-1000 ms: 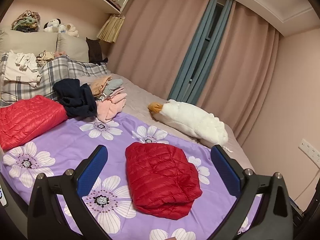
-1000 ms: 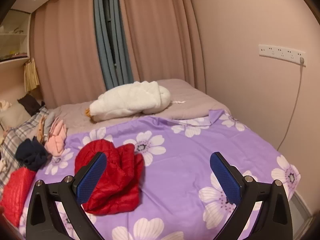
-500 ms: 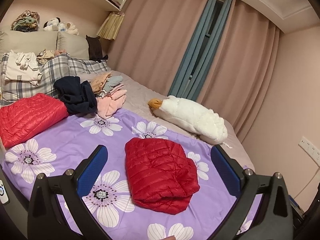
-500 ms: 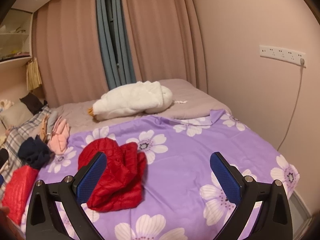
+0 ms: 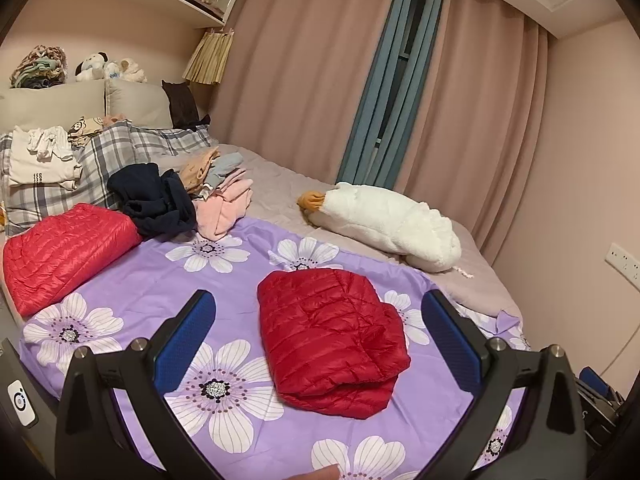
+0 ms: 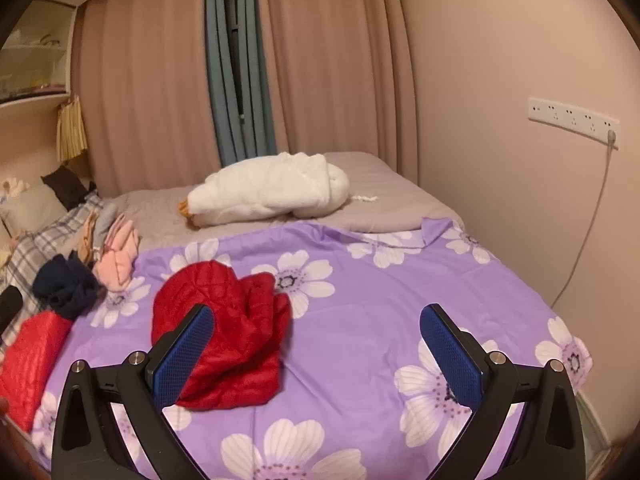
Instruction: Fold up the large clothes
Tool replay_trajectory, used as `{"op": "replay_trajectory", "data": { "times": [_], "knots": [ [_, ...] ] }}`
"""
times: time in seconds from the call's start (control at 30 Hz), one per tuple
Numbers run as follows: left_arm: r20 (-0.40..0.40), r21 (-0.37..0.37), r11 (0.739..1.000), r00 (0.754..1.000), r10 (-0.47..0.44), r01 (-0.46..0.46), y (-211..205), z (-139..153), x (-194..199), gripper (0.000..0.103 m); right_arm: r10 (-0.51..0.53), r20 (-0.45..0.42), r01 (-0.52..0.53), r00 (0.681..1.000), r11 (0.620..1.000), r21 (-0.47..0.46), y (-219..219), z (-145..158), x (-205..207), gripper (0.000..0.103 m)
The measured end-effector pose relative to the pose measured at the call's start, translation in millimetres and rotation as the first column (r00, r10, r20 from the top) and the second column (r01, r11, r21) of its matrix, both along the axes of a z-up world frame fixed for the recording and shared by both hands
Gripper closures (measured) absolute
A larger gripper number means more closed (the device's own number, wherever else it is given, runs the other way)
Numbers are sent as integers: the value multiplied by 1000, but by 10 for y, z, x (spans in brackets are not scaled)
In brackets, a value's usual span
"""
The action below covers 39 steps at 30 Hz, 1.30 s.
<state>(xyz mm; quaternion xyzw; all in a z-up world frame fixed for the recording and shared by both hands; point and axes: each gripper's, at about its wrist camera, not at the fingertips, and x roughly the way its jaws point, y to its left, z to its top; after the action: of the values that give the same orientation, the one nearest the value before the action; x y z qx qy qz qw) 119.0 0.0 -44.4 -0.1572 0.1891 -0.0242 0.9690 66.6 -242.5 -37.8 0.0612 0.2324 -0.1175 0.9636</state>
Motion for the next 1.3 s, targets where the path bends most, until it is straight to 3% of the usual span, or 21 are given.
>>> {"op": "replay_trajectory", "data": {
  "times": [0.23,0.6,1.3],
  "knots": [
    [-3,-1,999,999,38,-38,20,-11,-6,0,17,-23,-17,1000,999,-28,50,-24,14,1],
    [-15,43,998,999,-52,53,-98,-20,-8,0,47,-62,-51,997,996,-68,158,-76,53,1],
    [-17,67,997,999,-39,40,-128,-27,18,0,54,-98,-61,994,995,-75,213,-151,107,1]
  ]
}}
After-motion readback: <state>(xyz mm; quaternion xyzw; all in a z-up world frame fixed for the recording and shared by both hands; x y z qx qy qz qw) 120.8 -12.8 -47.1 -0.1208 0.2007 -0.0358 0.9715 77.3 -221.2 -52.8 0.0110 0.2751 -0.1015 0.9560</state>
